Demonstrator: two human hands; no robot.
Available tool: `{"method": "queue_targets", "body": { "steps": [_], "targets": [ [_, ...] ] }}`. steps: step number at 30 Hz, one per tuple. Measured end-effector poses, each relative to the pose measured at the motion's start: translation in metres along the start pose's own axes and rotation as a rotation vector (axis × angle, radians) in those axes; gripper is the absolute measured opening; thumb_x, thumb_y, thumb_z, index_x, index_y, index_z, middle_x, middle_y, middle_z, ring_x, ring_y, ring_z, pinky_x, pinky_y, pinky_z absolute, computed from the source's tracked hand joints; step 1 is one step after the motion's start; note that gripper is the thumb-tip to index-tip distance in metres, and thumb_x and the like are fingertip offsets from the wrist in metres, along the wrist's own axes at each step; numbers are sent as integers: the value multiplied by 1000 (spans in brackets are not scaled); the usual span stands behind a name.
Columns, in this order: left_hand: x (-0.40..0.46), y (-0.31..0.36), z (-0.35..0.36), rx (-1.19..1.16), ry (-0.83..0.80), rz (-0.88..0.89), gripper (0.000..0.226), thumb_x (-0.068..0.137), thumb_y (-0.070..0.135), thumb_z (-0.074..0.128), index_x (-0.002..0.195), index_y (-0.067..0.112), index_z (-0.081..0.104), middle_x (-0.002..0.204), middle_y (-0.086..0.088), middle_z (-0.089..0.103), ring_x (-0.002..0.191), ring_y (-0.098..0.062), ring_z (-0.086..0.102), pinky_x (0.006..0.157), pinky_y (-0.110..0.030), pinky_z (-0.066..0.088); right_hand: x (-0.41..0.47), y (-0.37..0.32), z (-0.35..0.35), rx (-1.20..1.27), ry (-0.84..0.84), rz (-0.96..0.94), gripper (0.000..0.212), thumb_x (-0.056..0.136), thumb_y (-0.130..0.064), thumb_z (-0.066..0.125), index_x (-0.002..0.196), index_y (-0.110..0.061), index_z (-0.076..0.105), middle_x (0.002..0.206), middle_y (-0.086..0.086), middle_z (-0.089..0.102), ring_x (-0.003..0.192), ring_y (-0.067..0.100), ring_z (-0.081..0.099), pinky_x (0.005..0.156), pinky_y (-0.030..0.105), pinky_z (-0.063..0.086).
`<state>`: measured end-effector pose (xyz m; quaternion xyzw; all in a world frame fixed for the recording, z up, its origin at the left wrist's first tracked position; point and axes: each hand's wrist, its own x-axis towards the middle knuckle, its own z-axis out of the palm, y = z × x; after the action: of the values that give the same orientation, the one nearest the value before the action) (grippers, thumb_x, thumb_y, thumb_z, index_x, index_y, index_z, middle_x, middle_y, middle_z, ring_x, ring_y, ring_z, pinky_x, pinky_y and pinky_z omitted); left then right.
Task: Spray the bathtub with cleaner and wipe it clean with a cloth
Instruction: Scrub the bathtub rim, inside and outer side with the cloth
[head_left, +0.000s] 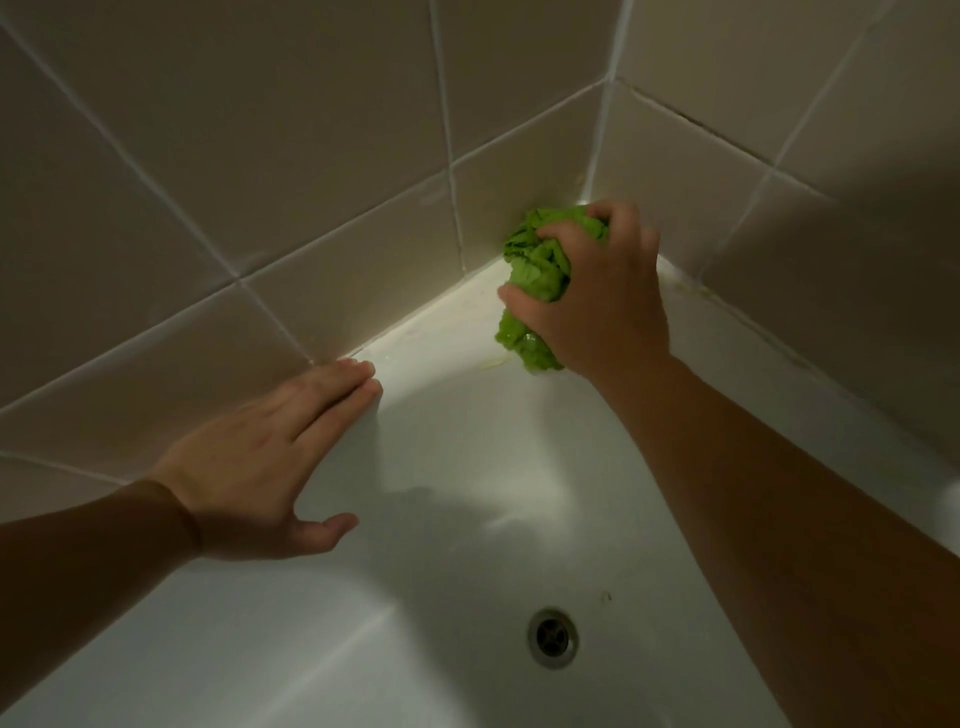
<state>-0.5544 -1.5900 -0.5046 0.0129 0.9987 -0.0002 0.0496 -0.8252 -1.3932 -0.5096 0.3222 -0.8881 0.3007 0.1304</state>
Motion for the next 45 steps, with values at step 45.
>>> {"method": "queue_targets", "body": {
  "steps": [45],
  "targets": [
    [18, 8, -4, 69, -23, -59, 121, 73, 85, 53, 165, 18, 13, 168, -3, 21, 151, -21, 26, 115, -47, 34, -22, 44, -29, 115, -180, -259, 51, 77, -39, 70, 127, -27, 67, 141, 5, 52, 116, 34, 51, 98, 42, 49]
  ]
}}
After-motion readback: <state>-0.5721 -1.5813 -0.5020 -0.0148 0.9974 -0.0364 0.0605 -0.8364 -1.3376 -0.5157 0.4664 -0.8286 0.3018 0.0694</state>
